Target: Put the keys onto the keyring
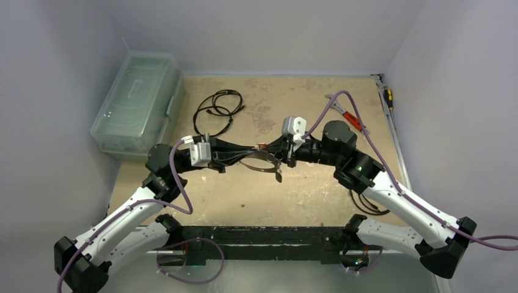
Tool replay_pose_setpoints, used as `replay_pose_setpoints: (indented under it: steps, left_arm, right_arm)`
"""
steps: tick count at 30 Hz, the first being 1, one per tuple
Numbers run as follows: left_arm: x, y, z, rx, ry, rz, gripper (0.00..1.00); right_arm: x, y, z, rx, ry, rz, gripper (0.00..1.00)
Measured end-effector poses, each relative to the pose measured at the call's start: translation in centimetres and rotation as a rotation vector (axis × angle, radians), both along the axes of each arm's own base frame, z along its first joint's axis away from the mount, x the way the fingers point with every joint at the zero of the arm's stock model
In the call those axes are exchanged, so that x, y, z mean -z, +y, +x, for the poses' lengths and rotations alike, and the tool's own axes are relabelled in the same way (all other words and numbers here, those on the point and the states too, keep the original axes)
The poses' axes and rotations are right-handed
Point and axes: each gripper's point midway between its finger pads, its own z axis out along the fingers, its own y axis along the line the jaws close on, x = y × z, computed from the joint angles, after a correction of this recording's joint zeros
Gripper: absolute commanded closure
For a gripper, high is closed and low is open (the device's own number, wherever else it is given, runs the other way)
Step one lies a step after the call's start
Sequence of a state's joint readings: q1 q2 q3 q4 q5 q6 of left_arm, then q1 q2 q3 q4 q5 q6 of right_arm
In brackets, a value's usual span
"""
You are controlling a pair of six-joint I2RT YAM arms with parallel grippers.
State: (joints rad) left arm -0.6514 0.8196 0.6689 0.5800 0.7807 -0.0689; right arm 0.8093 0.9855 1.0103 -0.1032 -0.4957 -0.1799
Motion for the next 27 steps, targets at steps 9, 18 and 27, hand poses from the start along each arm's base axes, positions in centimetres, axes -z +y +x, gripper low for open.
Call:
replay_pose_setpoints:
  steps: [9,18,27]
  left_arm:
    - [0.9,-0.1,0.8,-0.030,0.050,0.035,0.68]
    - [1.1,0.3,1.8,-0.098,0.073,0.110,0.04]
    - [1.3,3.3,4.5,-0.361,0.047,0.145,0.03]
  right_arm:
    - [0.1,-0.3,1.1,0.045,-0.073,-0.031,1.00]
    - [0.1,-1.2,2.8,0.146,-0.159,-0.093,1.00]
    - [3.3,-1.1,5.8,0.299,-0.150,-0.273,1.00]
